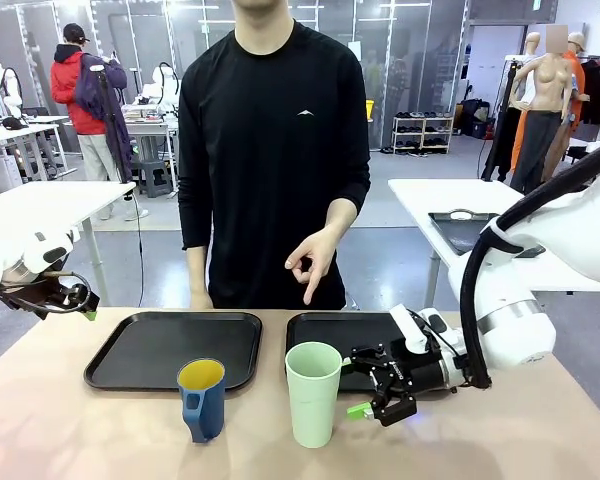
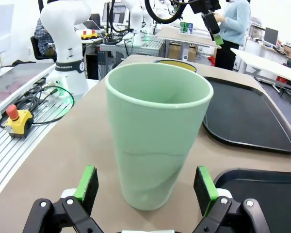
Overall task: Sort and store the cups by type.
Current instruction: Pick up the Reusable plastic cup.
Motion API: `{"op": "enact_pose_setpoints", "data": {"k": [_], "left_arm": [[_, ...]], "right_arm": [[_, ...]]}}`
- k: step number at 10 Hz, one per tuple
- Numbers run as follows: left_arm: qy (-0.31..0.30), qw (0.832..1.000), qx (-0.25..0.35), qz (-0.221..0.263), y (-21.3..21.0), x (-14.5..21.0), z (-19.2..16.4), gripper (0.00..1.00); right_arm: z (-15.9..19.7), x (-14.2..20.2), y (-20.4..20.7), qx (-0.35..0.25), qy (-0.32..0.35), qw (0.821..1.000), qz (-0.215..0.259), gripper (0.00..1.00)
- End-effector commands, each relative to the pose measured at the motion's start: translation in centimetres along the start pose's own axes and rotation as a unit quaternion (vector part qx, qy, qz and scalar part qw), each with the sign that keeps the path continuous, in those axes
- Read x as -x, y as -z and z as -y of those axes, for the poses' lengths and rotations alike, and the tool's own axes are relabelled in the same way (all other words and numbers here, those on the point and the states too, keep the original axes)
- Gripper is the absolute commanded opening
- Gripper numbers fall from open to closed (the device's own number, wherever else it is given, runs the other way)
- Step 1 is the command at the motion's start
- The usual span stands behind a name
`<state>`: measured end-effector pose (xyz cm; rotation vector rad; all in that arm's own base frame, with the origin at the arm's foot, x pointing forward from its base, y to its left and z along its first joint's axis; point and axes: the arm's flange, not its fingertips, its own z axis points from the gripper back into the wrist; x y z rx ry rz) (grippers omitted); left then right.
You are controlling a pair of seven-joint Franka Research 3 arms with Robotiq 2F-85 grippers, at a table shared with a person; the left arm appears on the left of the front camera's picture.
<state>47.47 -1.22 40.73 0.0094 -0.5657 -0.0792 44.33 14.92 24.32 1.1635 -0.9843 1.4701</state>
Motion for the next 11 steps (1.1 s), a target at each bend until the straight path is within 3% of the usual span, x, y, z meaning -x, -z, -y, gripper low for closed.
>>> {"op": "enact_pose_setpoints", "data": {"k": [1, 6, 11], "left_arm": [[0.003, 1.0, -0.002, 0.0, 0.0, 0.0, -0.1, 1.0], [0.003, 1.0, -0.002, 0.0, 0.0, 0.0, -0.1, 1.0], [0.003, 1.0, -0.002, 0.0, 0.0, 0.0, -0.1, 1.0]], "right_arm": [[0.7, 0.6, 1.1, -0.011, -0.024, 0.999, 0.025, 1.0], [1.6, 1.7, 3.7, -0.033, -0.037, 0.997, 0.058, 1.0], [2.4, 2.3, 6.2, -0.07, -0.032, 0.995, 0.06, 1.0]]}}
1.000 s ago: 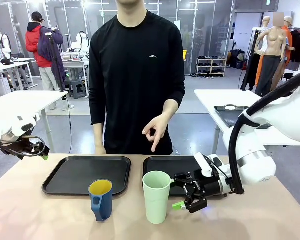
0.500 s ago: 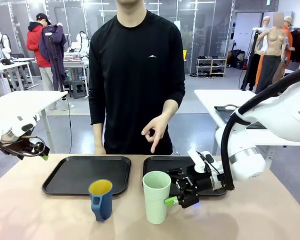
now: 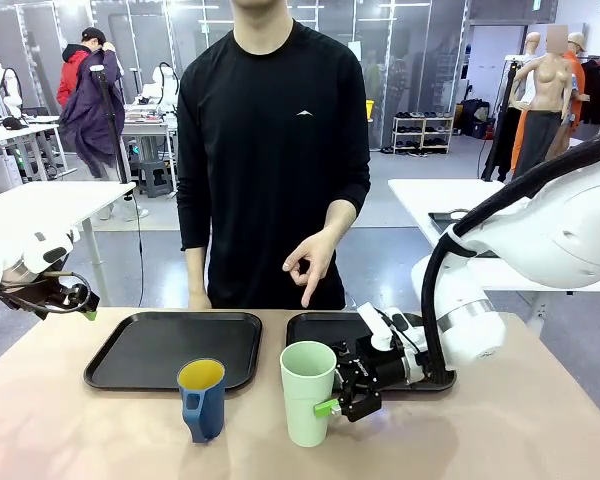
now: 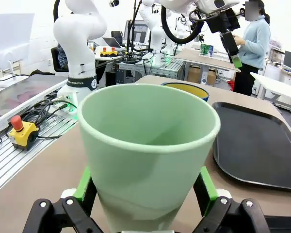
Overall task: Sort and store the cups by type.
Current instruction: Pick up the Reusable plastic cup.
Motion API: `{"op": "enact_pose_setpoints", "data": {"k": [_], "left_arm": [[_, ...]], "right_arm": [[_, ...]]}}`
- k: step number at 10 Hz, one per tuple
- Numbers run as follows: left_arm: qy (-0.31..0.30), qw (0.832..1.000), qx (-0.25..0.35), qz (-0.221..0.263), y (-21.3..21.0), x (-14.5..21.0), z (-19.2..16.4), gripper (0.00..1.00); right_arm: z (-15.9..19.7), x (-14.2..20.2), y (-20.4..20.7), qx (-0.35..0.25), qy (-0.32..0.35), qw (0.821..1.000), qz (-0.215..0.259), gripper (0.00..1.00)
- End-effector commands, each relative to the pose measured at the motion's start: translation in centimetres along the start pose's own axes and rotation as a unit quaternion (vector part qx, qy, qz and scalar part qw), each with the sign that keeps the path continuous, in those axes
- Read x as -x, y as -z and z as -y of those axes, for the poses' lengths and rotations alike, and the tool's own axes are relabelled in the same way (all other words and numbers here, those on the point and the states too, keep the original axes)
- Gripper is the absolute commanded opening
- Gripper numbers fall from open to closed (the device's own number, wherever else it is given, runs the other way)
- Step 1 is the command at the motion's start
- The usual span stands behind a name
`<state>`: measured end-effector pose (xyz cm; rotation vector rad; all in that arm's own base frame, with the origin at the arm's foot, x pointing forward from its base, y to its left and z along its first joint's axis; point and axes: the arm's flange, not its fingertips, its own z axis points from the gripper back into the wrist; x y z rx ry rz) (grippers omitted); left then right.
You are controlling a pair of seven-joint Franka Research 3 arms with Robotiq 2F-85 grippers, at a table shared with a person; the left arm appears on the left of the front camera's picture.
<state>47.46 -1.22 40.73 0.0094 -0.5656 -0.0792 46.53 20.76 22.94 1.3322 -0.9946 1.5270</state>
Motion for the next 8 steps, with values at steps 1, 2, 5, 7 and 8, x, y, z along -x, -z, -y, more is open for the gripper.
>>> {"op": "enact_pose_setpoints", "data": {"k": [1, 2, 5, 7, 8], "left_arm": [[0.003, 1.0, -0.002, 0.0, 0.0, 0.0, -0.1, 1.0], [0.003, 1.0, -0.002, 0.0, 0.0, 0.0, -0.1, 1.0], [0.003, 1.0, -0.002, 0.0, 0.0, 0.0, -0.1, 1.0], [0.003, 1.0, -0.002, 0.0, 0.0, 0.0, -0.1, 1.0], [0.003, 1.0, -0.002, 0.0, 0.0, 0.0, -0.1, 1.0]], "right_arm": [[-0.6, 2.4, 0.9, -0.014, -0.012, 1.0, 0.009, 1.0], [-0.3, 2.6, 1.3, -0.022, -0.01, 1.0, 0.013, 1.0], [0.2, 3.0, 2.1, -0.04, -0.004, 0.999, 0.016, 1.0], [0.1, 3.1, 2.0, -0.042, 0.001, 0.999, 0.015, 1.0], [-0.1, 3.2, 2.1, -0.05, -0.001, 0.999, 0.011, 0.93]]}}
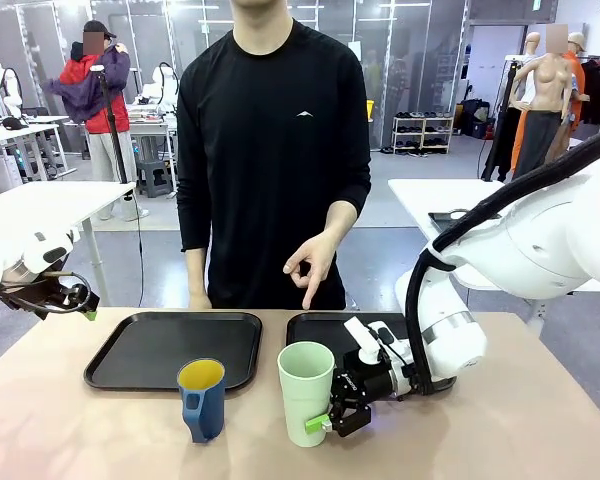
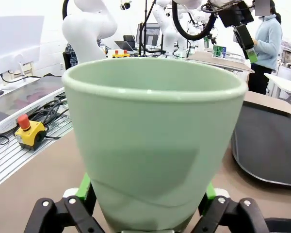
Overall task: Sort and store the cups by type.
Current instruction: Pick up the Reusable plastic cup.
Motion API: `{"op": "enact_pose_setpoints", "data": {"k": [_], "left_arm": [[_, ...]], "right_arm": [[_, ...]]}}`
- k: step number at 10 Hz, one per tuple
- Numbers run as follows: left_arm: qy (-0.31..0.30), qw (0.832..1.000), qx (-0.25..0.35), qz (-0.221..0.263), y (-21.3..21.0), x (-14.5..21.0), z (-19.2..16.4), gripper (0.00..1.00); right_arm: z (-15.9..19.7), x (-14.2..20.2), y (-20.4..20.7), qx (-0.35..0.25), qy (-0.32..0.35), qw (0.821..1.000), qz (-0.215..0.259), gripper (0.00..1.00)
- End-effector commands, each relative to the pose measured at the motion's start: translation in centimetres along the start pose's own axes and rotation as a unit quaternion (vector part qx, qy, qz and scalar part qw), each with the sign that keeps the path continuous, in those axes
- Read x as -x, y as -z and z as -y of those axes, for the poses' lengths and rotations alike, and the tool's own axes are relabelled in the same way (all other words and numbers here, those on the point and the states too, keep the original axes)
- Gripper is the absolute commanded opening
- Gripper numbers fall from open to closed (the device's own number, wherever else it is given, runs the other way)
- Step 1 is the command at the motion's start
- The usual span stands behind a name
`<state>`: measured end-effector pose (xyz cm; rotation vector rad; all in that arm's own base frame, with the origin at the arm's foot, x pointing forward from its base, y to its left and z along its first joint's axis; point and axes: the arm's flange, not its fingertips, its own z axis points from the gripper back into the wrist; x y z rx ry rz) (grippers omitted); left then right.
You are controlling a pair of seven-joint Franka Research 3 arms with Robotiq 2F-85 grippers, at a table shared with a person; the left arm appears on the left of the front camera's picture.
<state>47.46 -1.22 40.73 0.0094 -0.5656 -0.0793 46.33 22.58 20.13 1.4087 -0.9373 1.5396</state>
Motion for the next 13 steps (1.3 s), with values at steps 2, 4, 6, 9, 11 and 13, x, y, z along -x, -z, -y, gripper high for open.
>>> {"op": "enact_pose_setpoints", "data": {"k": [2, 4, 6, 9, 11, 13], "left_arm": [[0.003, 1.0, -0.002, 0.0, 0.0, 0.0, -0.1, 1.0], [0.003, 1.0, -0.002, 0.0, 0.0, 0.0, -0.1, 1.0], [0.003, 1.0, -0.002, 0.0, 0.0, 0.0, -0.1, 1.0], [0.003, 1.0, -0.002, 0.0, 0.0, 0.0, -0.1, 1.0], [0.003, 1.0, -0.002, 0.0, 0.0, 0.0, -0.1, 1.0], [0.003, 1.0, -0.002, 0.0, 0.0, 0.0, -0.1, 1.0]], "right_arm": [[-0.3, 0.8, 0.1, -0.018, -0.013, 1.0, -0.002, 0.75], [-0.4, 0.8, 0.0, -0.02, -0.011, 1.0, -0.003, 0.56], [-0.5, 0.2, 0.3, -0.015, -0.015, 1.0, -0.008, 0.45], [-1.3, -4.0, 0.0, 0.034, -0.006, 0.999, -0.018, 0.45], [-2.3, -7.7, -0.2, 0.058, -0.011, 0.998, -0.035, 0.45], [-3.5, -10.2, -0.5, 0.077, 0.0, 0.996, -0.05, 0.45]]}}
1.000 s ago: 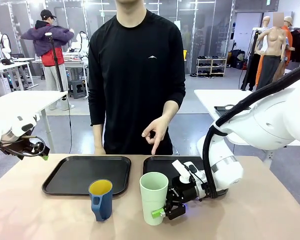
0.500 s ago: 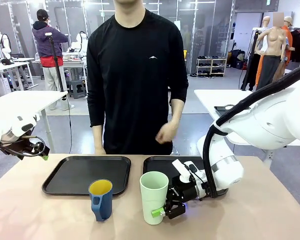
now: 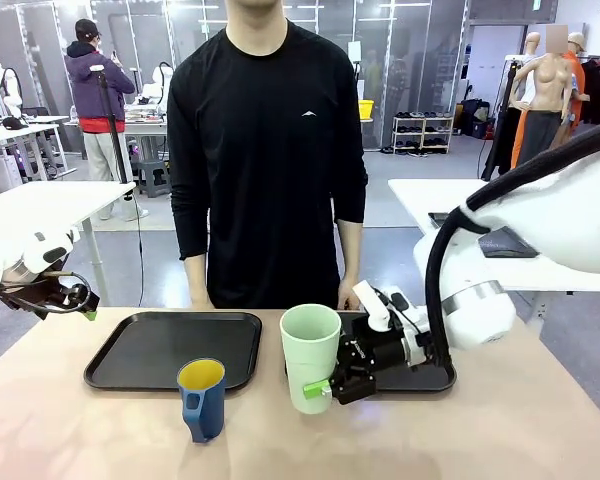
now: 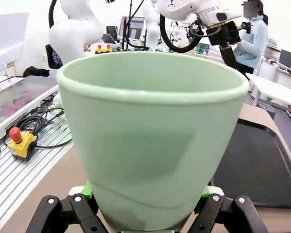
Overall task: Sort and store the cups by type.
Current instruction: Pick up the Reusable plastic cup, then place the picked Reusable plastic cup into the Flat Tray indicated by the person.
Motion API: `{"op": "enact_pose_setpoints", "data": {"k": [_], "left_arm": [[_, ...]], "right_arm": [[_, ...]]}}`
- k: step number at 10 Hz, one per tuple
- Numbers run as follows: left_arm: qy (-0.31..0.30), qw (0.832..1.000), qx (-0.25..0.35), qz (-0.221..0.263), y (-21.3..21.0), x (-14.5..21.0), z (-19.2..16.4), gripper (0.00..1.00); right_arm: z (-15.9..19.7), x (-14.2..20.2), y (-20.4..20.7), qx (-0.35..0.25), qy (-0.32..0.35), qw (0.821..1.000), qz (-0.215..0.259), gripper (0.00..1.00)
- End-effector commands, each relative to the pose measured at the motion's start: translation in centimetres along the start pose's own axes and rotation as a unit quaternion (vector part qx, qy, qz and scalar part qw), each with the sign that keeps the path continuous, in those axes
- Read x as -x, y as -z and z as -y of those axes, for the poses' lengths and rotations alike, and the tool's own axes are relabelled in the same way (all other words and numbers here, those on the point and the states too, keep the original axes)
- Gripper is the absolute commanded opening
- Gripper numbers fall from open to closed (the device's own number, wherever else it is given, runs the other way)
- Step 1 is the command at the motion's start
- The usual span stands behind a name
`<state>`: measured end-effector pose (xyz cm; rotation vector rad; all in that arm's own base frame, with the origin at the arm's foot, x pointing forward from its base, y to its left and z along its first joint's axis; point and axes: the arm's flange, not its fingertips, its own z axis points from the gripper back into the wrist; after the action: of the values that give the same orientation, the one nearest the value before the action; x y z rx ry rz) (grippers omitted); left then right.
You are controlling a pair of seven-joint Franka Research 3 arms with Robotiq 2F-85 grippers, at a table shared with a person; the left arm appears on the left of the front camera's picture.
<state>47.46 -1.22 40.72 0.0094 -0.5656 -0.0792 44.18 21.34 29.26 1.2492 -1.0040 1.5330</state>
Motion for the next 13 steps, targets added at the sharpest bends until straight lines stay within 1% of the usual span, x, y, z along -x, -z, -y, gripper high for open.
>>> {"op": "enact_pose_setpoints", "data": {"k": [1, 3, 4, 5, 13], "left_arm": [[0.003, 1.0, -0.002, 0.0, -0.04, -0.02, -0.14, 1.0], [0.003, 1.0, -0.002, 0.0, -0.04, -0.02, -0.14, 1.0], [0.003, 1.0, -0.002, 0.0, -0.04, -0.02, -0.14, 1.0], [0.003, 1.0, -0.002, 0.0, -0.04, -0.02, -0.14, 1.0], [0.003, 1.0, -0.002, 0.0, -0.04, -0.02, -0.14, 1.0]], "right_arm": [[-1.32, -1.63, 0.17, 0.021, 0.021, 0.999, -0.015, 0.45], [-1.72, -1.94, -0.18, 0.018, 0.025, 1.0, -0.006, 0.45], [-1.8, -1.73, -0.42, 0.016, 0.028, 0.999, -0.017, 0.45], [-1.51, -1.86, -0.52, 0.009, 0.009, 1.0, -0.012, 0.45], [-1.51, -1.86, -0.52, 0.009, 0.009, 1.0, -0.012, 0.45]]}}
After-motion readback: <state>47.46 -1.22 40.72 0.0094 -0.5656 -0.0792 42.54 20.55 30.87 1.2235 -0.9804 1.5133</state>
